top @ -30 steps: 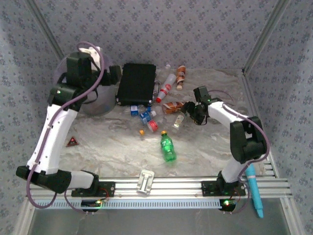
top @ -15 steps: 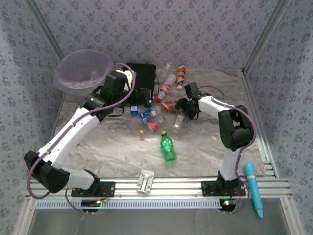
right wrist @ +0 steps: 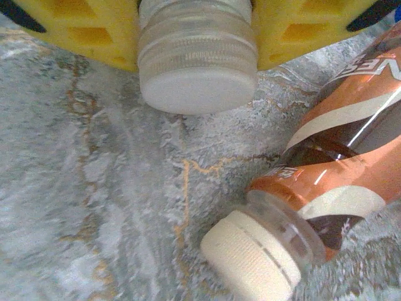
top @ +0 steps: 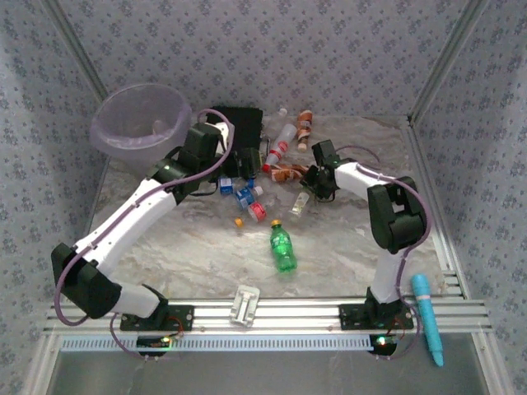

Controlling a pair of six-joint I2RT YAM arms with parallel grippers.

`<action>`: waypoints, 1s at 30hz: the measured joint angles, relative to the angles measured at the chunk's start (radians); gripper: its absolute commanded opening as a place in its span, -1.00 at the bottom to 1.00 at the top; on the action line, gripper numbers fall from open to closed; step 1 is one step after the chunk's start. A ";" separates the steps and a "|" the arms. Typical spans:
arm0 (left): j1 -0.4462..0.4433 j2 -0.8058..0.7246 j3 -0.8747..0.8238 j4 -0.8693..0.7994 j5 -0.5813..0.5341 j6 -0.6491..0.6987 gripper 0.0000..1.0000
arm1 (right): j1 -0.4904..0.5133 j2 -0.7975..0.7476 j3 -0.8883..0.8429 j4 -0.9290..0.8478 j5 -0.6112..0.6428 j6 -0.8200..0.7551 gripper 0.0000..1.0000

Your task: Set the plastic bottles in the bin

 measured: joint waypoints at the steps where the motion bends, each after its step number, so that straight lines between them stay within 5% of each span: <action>1: -0.001 0.003 0.000 0.002 0.003 -0.002 0.86 | -0.005 -0.015 -0.010 0.000 0.002 -0.001 -0.24; 8: -0.006 0.032 0.000 0.046 0.072 -0.023 0.95 | -0.048 -0.181 -0.102 -0.007 0.005 -0.018 -0.27; 19: -0.032 0.296 0.008 0.281 0.497 -0.166 1.00 | -0.108 -0.497 -0.180 0.061 -0.166 -0.086 -0.33; 30: -0.110 0.385 0.131 0.322 0.588 -0.180 1.00 | -0.097 -0.527 -0.181 0.120 -0.329 -0.084 -0.33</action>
